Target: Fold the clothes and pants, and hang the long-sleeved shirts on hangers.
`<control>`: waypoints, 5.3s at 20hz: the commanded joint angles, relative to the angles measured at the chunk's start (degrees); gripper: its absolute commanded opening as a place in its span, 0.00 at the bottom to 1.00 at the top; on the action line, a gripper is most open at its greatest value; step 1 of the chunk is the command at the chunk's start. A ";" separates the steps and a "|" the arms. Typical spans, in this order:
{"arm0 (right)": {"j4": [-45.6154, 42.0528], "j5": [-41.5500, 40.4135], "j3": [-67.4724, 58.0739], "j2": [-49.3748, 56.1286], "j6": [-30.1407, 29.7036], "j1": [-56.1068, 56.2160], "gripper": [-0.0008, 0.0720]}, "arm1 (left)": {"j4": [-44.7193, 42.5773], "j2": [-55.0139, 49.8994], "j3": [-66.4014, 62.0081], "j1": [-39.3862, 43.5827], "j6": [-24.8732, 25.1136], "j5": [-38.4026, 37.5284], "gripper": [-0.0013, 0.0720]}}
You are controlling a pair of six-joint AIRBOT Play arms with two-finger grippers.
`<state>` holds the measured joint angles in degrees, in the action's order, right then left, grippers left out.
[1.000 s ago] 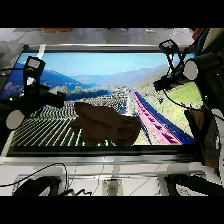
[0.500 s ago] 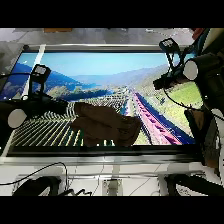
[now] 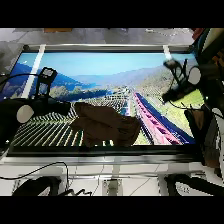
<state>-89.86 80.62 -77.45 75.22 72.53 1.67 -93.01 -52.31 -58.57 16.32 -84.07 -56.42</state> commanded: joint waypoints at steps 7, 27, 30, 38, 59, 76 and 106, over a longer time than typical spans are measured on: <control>31.28 -14.10 18.82 9.66 -9.05 -2.73 0.66 | 0.11 -0.28 0.02 0.02 -0.70 0.00 0.96; 37.38 -21.03 6.73 12.76 -10.67 5.33 0.03 | -1.84 -7.54 0.02 -1.64 -12.09 0.00 0.49; 37.09 -20.44 -0.66 11.19 -10.60 5.35 0.03 | -1.22 -10.45 0.04 -5.86 -11.96 -2.21 0.49; 37.11 -20.52 -3.08 11.06 -10.56 5.40 0.03 | 31.17 -17.44 10.88 -20.57 11.76 -10.34 0.59; 35.39 -30.14 -11.39 9.40 -6.88 1.73 0.03 | 50.18 -23.41 0.61 -26.08 16.15 -4.04 0.04; 32.57 -25.55 -25.40 -16.59 -5.55 -12.39 0.03 | 49.57 4.33 -31.04 -49.24 19.15 7.37 0.04; 36.46 -35.91 -18.80 25.09 4.04 -10.45 0.57 | 27.02 -44.98 -30.86 -10.80 20.76 36.70 0.98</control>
<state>-51.62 44.10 -96.18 99.68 74.26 -7.09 -65.56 -96.68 -89.41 5.32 -62.61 -19.29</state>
